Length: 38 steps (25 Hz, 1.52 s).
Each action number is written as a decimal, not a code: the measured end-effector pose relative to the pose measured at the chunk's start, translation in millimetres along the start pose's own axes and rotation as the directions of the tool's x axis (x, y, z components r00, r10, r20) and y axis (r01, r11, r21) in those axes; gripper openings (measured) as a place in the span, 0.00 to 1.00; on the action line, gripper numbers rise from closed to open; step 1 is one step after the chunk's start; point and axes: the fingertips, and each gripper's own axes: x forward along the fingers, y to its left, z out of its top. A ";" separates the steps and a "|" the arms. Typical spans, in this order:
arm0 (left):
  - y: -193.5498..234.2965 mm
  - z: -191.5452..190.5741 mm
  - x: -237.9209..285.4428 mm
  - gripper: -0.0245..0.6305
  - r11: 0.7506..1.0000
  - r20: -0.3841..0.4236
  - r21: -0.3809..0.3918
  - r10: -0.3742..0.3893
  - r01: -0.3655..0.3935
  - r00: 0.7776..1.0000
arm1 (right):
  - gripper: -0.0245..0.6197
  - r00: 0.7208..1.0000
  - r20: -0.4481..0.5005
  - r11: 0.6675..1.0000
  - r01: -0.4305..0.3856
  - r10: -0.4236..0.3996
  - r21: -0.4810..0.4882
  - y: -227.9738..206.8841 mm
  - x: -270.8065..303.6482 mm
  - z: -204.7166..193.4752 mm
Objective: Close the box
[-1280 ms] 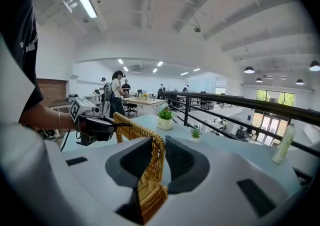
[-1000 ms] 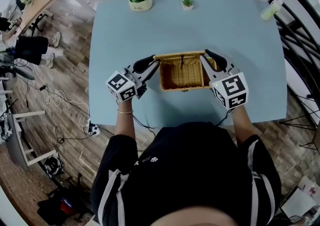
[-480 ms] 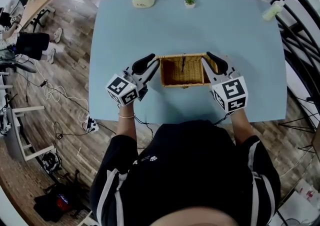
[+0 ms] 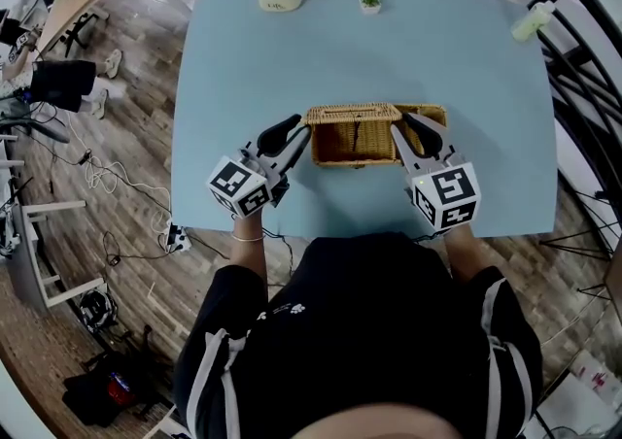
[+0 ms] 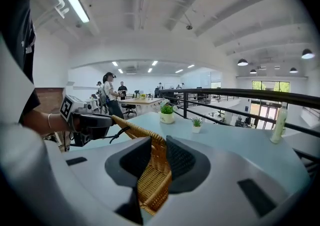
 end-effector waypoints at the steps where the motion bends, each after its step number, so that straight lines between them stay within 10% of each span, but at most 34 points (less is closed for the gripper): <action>1: -0.3 -1.2 -1.1 0.16 1.000 -0.001 -0.002 0.004 -0.004 1.000 | 0.18 1.000 -0.001 1.000 -0.001 0.001 0.005 1.1 -0.5 -1.2; 38: -18.4 -51.7 -21.3 0.16 0.985 -0.066 -0.162 0.047 -0.057 0.997 | 0.17 0.984 -0.088 0.951 -0.123 0.154 0.283 24.0 -12.5 -59.4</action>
